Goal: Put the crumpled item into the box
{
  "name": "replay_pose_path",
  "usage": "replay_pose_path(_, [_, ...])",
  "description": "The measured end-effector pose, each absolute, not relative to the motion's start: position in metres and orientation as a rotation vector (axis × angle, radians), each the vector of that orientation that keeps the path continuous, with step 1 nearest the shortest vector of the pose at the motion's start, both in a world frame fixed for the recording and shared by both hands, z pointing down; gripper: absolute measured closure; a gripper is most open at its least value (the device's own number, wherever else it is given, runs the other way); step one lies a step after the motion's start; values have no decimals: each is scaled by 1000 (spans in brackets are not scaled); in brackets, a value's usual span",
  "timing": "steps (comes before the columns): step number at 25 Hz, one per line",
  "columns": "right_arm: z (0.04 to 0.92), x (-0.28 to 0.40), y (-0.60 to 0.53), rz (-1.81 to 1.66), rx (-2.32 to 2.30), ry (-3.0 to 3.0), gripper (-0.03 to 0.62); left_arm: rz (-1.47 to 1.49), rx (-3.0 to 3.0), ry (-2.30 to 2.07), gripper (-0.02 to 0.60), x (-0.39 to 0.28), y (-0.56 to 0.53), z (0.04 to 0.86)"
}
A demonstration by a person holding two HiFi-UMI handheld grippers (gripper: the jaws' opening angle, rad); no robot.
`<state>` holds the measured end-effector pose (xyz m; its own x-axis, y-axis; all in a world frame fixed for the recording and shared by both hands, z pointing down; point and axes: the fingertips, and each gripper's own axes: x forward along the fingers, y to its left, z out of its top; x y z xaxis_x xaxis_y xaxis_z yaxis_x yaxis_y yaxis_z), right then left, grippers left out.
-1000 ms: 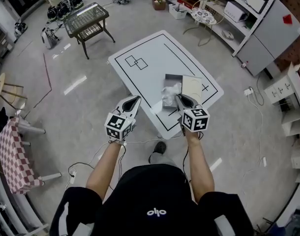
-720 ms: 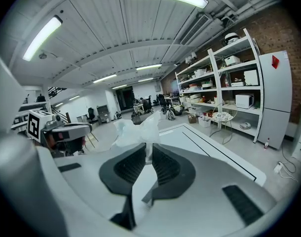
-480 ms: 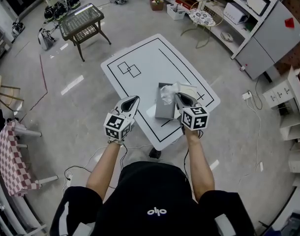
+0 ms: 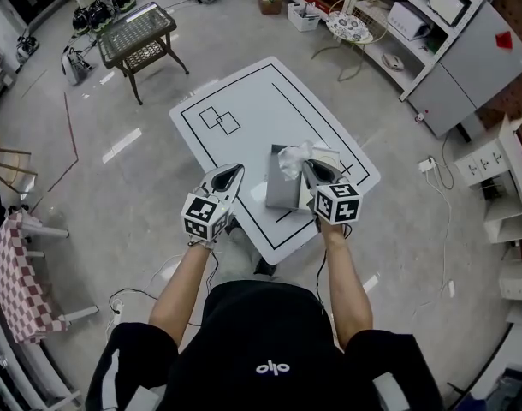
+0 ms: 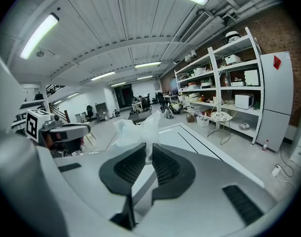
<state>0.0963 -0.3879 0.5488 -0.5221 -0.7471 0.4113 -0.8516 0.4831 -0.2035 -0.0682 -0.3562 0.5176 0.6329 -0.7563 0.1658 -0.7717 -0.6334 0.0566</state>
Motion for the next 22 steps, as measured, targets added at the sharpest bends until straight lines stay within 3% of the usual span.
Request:
replay_pose_path(13, [570,108,-408,597,1394,-2402,545,214,2756,-1209,575,-57,-382,525])
replay_pose_path(22, [631,107,-436,662,1334,-2264,545,271,2774,-1113,575,-32,-394,542])
